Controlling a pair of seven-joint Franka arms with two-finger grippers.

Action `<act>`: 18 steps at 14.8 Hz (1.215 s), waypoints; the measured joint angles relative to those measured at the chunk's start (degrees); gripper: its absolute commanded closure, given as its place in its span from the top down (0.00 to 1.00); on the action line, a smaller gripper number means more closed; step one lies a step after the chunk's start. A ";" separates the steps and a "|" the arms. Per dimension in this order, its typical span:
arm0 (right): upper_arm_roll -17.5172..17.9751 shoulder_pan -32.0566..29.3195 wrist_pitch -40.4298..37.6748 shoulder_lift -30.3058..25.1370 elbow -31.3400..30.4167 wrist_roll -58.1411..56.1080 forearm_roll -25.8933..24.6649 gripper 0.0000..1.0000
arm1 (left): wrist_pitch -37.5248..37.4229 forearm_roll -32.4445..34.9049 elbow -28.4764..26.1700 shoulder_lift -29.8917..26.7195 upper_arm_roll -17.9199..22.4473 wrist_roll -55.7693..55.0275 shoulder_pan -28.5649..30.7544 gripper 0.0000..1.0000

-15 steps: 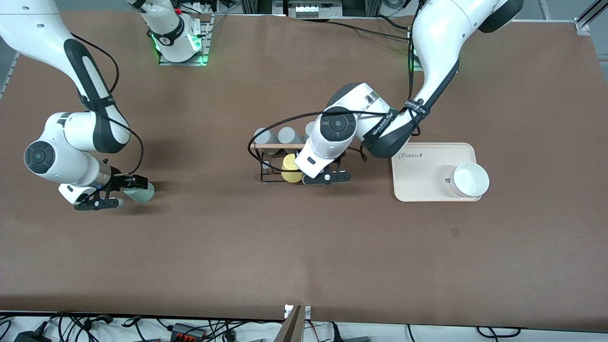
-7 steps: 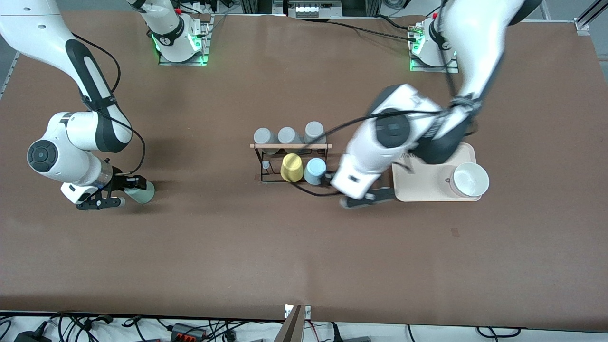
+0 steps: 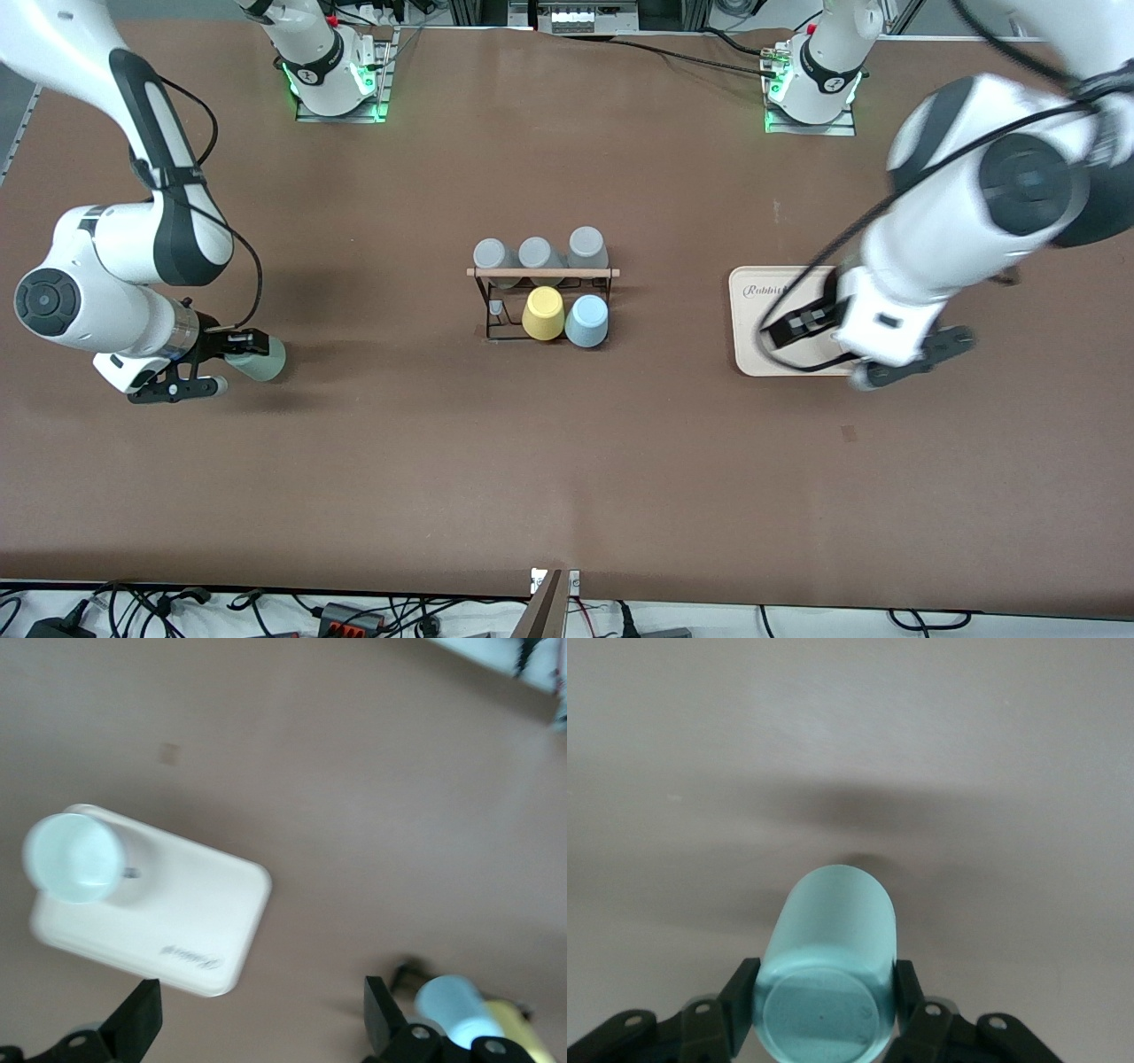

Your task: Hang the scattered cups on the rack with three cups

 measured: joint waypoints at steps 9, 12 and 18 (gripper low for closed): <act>0.71 18.34 -9.61 0.00 10.73 26.01 2.78 0.35 | 0.62 -3.45 -15.35 -9.90 -2.11 12.30 6.83 1.00; 0.75 23.20 -9.31 1.00 12.41 34.27 3.16 0.35 | 5.59 -3.46 -25.35 -17.03 -2.80 15.23 9.19 1.00; 0.74 29.85 -7.86 4.12 16.03 44.44 3.18 0.35 | 7.08 -8.38 -22.13 -17.96 6.81 21.53 8.49 1.00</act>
